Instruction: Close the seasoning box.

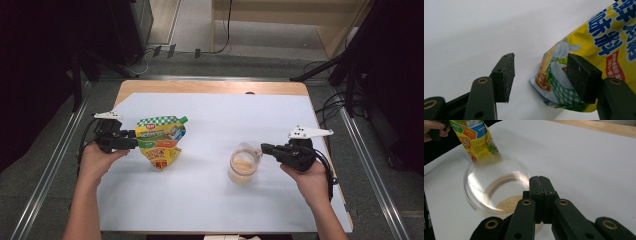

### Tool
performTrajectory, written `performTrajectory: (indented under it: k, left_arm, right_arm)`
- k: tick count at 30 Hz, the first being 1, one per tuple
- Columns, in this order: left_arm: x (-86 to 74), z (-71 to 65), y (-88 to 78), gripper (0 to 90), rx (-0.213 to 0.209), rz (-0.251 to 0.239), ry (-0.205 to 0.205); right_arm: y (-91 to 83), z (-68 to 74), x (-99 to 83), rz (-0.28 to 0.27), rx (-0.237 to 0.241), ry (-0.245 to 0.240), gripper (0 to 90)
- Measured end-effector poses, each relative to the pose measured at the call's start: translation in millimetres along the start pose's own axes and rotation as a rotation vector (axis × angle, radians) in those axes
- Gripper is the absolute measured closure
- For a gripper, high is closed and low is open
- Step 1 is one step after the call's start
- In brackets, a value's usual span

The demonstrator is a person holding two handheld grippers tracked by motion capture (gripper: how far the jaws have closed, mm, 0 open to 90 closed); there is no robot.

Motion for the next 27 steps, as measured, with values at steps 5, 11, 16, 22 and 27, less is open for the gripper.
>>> performTrajectory:
  k: [5,11,16,22,27]
  left_arm:
    - [-0.1,0.4,0.2,40.8,0.001,0.002,0.001]
    - [0.0,-0.3,0.6,40.9,0.001,0.003,0.004]
    - [0.2,-0.4,0.6,40.9,0.004,0.003,0.007]
    - [-0.1,0.5,0.7,40.9,0.006,0.001,0.004]
    - [0.1,0.6,0.9,40.9,0.006,0.0,0.009]
  right_arm:
    - [1.2,2.0,0.2,0.002,-0.001,-0.011,89.5]
    - [1.3,-0.4,-0.8,-0.001,-0.004,-0.02,77.6]
    - [0.3,-5.8,-2.8,-0.012,-0.019,-0.018,63.7]
    - [-2.4,-19.1,-8.5,-0.013,-0.042,0.005,49.7]
    - [-5.4,-30.6,-15.5,-0.026,-0.058,0.01,42.2]
Point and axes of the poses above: each handheld gripper's, and its own axes: y roughly forward along the jaws, x roughly out of its top, z roughly to its left, the point moved 3 cm from there along y, roughly forward along the jaws
